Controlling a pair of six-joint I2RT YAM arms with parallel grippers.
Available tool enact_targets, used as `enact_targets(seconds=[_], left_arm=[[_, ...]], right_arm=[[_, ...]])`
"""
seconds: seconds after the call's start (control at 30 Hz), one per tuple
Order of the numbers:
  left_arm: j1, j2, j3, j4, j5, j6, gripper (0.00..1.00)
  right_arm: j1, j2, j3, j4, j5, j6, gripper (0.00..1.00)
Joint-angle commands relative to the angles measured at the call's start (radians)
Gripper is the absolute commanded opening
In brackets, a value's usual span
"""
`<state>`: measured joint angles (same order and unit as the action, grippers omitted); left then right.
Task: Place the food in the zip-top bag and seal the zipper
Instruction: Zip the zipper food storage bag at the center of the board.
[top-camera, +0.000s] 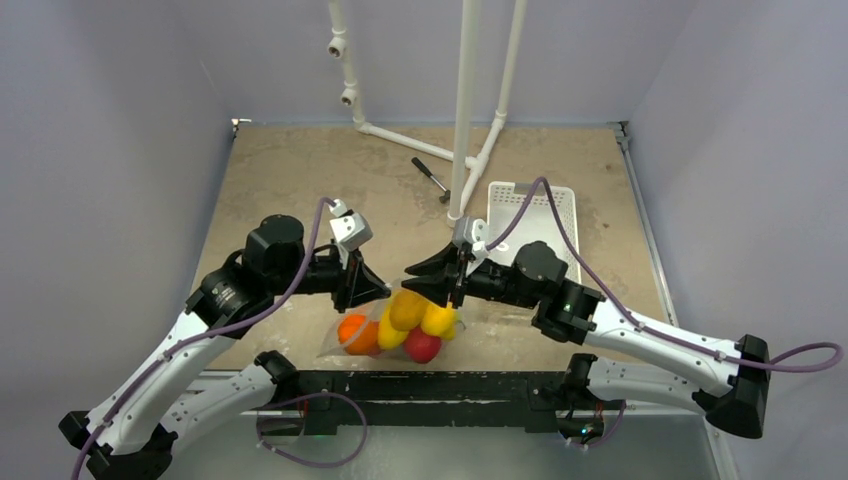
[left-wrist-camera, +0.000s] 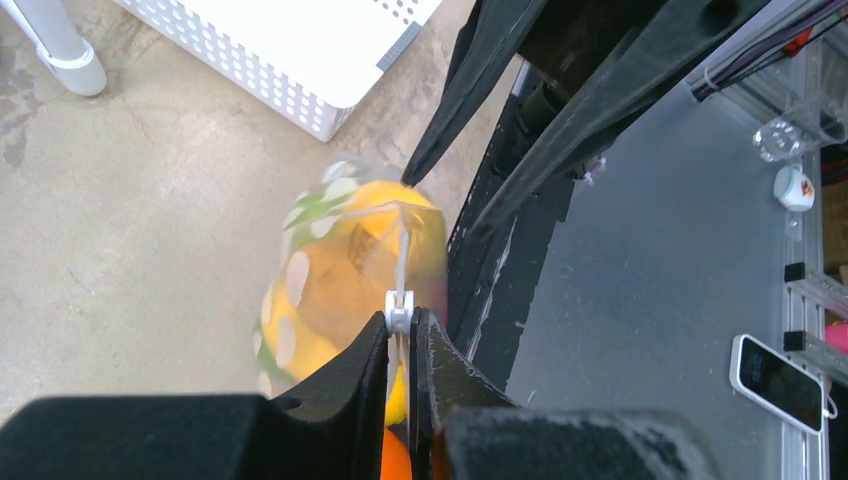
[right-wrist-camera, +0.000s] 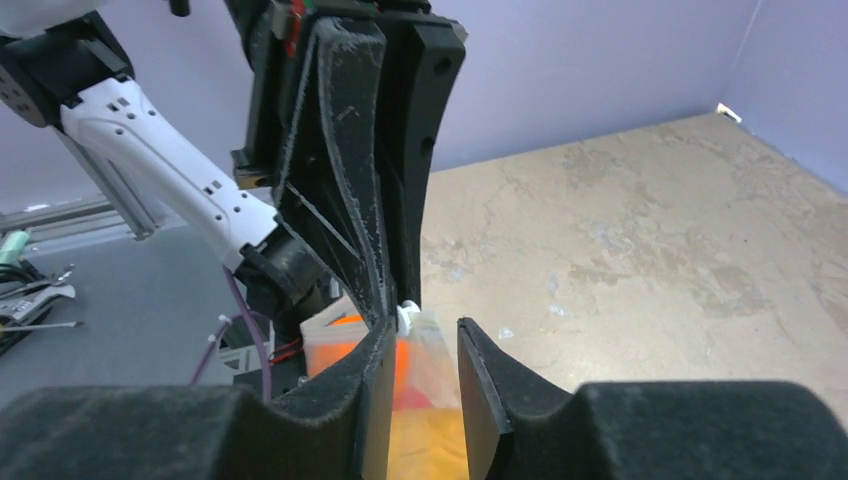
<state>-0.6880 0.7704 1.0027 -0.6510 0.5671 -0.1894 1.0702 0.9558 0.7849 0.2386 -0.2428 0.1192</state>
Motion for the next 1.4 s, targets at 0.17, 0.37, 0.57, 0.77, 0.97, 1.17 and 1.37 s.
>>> enact_targets(seconds=[0.17,0.37,0.57,0.77,0.97,1.17,1.37], left_arm=[[-0.001,0.044,0.115,-0.073,0.019,0.078,0.00],[-0.001,0.074,0.053,-0.038,0.036,0.065,0.00],[-0.004,0.066,0.017,-0.025,0.040,0.061,0.00],[-0.023,0.060,0.014,-0.034,0.053,0.065,0.00],[-0.046,0.032,0.020,-0.046,0.062,0.071,0.00],[-0.072,0.023,0.026,-0.054,0.056,0.079,0.00],[-0.091,0.020,0.029,-0.060,0.034,0.084,0.00]], right_arm=[[-0.005,-0.027,0.075,-0.047,-0.102,-0.060,0.47],[-0.004,0.021,0.086,-0.059,-0.058,-0.077,0.54],[-0.005,0.047,0.108,-0.097,-0.046,-0.171,0.54],[-0.005,0.041,0.144,-0.153,-0.101,-0.317,0.54],[-0.004,0.079,0.193,-0.236,-0.155,-0.398,0.50],[-0.006,0.097,0.211,-0.299,-0.232,-0.423,0.43],[-0.005,0.106,0.215,-0.321,-0.255,-0.429,0.41]])
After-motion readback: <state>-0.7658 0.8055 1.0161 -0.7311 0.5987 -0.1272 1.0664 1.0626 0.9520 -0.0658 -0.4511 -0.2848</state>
